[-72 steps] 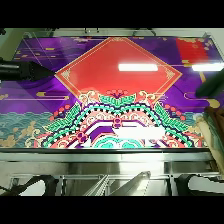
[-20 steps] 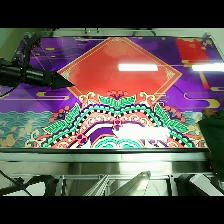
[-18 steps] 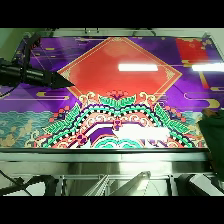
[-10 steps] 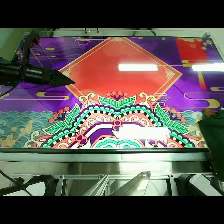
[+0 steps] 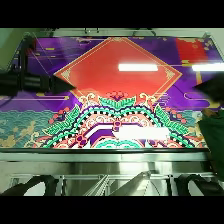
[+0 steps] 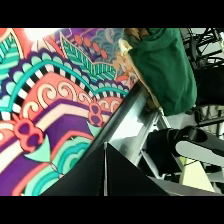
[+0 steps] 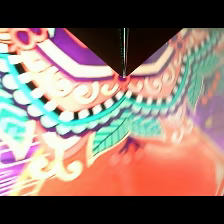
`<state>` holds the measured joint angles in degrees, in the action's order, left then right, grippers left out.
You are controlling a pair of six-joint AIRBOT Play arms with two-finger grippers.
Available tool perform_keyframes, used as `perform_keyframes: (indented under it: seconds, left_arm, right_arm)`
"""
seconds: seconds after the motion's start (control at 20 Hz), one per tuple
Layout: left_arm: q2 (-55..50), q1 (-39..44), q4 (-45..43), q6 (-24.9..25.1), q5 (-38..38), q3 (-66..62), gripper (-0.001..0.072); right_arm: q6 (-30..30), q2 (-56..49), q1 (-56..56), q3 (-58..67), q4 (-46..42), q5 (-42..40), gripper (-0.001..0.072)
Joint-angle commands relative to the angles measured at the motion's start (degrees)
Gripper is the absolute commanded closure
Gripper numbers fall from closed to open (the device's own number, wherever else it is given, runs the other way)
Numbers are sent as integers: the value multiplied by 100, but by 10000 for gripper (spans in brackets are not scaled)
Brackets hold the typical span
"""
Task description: Fold the shirts.
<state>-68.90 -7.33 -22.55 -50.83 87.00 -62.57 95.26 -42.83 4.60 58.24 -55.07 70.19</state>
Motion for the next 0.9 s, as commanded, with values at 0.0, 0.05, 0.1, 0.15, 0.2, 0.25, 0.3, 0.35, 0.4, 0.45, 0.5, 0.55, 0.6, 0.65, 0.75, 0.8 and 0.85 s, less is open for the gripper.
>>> perform_keyframes:
  seconds: [0.0,0.05,0.1,0.15,0.2,0.25,0.3,0.35,0.4,0.45,0.5,0.55,0.6,0.65,0.75,0.8,0.85]
  left_arm:
    - [1132,4,-28,179,-310,1749,709]
    - [1421,4,-68,201,-374,2243,692]
    - [1635,2,-103,199,-385,2616,691]
    - [1823,2,-195,199,-442,2900,692]
    - [1963,2,-192,201,-501,3088,691]
    - [2096,0,-192,221,-560,3209,691]
    - [2218,-2,-192,229,-597,3281,691]
    - [2330,-2,-192,234,-627,3329,692]
    - [2411,-2,-197,234,-649,3351,693]
    - [2479,-2,-190,232,-645,3348,693]
    - [2546,-2,-190,232,-645,3348,693]
    - [2608,-2,-190,229,-640,3348,693]
    - [2647,-2,-190,229,-640,3348,693]
    - [2686,-2,-192,229,-643,3348,693]
    - [2699,0,-192,232,-643,3348,693]
    - [2699,0,-195,232,-643,3348,693]
    - [2699,-2,-192,232,-643,3348,693]
  right_arm:
    - [11,352,-2330,-1534,-173,-1451,688]
    - [87,313,-2736,-1902,-201,-1799,688]
    - [216,249,-2944,-2129,-192,-2059,688]
    - [221,153,-3027,-2216,-192,-2131,688]
    - [170,63,-3027,-2212,-184,-2127,688]
    - [155,31,-3027,-2212,-175,-2135,688]
    - [155,33,-3027,-2212,-175,-2135,688]
    - [157,35,-3027,-2212,-173,-2135,688]
    - [157,33,-3027,-2212,-173,-2133,687]
    - [160,33,-3027,-2212,-170,-2133,687]
    - [157,33,-3027,-2212,-173,-2118,687]
    - [157,33,-3027,-2212,-175,-2107,687]
    - [157,31,-3027,-2212,-173,-2114,687]
    - [157,31,-3027,-2212,-173,-2111,687]
    - [122,31,-3027,-2212,-190,-2122,687]
    - [116,26,-3027,-2212,-188,-2131,687]
    - [116,26,-3027,-2212,-181,-2131,687]
